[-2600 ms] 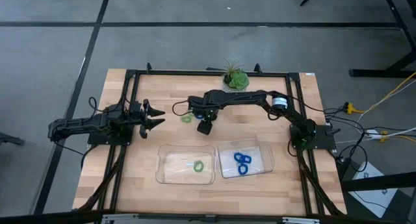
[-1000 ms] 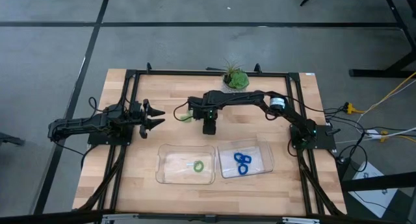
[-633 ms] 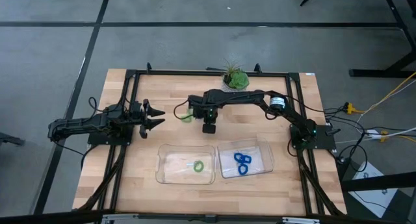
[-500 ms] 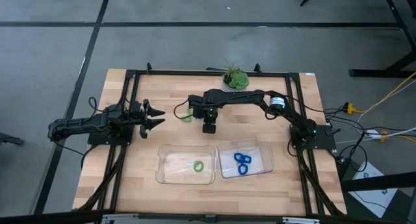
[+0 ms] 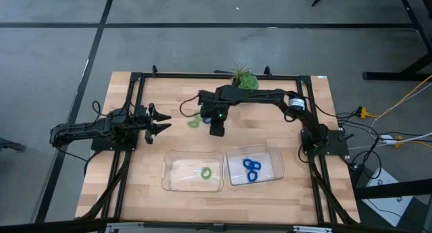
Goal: Sort spring keychains
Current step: Put the green spring keychain into the left transparent bin
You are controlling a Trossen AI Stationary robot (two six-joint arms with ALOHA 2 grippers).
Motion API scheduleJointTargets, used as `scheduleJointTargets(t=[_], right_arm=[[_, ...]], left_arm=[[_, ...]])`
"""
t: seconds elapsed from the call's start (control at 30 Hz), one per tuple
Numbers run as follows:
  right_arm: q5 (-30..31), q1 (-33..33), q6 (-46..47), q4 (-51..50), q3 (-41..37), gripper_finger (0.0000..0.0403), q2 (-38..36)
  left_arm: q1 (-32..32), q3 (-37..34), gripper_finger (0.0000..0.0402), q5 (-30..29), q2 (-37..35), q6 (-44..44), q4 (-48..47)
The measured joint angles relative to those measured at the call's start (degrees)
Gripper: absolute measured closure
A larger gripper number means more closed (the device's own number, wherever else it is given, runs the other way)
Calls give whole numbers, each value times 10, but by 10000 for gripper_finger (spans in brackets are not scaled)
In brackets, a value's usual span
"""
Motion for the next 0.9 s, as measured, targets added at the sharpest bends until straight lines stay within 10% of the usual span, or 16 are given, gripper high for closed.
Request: scheduleJointTargets(t=[0.9], right_arm=[[-56, -1, 4, 23, 1, 388, -183]], left_arm=[[0, 0, 224, 0, 0, 0, 0]])
